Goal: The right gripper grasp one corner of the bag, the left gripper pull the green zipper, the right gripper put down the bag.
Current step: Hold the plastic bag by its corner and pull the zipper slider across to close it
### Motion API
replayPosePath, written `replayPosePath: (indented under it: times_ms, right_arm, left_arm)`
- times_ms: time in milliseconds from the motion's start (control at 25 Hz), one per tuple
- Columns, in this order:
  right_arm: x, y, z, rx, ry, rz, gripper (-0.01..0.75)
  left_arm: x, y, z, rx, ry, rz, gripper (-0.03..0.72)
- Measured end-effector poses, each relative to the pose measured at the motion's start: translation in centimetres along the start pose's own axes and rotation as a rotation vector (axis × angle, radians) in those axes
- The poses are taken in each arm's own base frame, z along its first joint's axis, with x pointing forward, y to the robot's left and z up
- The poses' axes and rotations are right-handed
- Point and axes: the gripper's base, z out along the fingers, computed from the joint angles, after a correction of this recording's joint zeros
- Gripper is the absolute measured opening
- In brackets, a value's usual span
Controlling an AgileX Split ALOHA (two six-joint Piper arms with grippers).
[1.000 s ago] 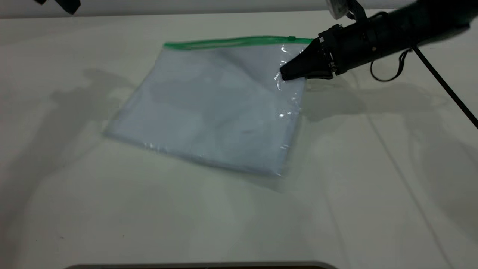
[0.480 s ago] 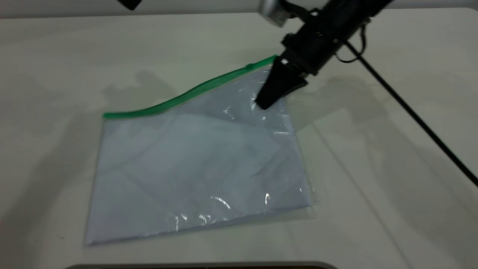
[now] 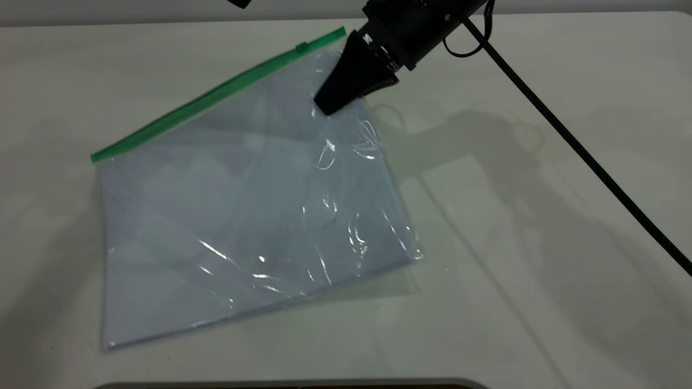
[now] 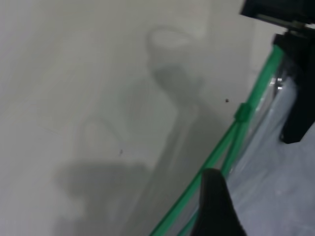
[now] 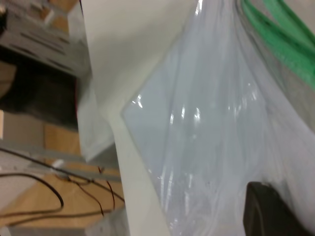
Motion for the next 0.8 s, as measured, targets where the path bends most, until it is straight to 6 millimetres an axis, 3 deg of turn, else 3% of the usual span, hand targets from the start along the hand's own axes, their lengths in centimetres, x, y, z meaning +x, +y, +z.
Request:
replayPosePath:
  times_ms: [240,520,800]
  right_arm:
    - [-0.5,0.2,0.0,-0.016,-0.059,-0.038,0.034]
    - [-0.5,0.1,0.0,-0.01,-0.061,-0.202,0.034]
    - [-0.4,0.1,0.0,-0.002,-0.042,-0.319,0.034]
  left_arm:
    - [0.2,0.1,0.4,0.006,0.005,0.042,0.549]
    - [1.7,0.8,3.3,0.05,0.047,0.03,0.549]
    - [1.2,0.8,4.4,0.093,-0.059,0.089,0.549]
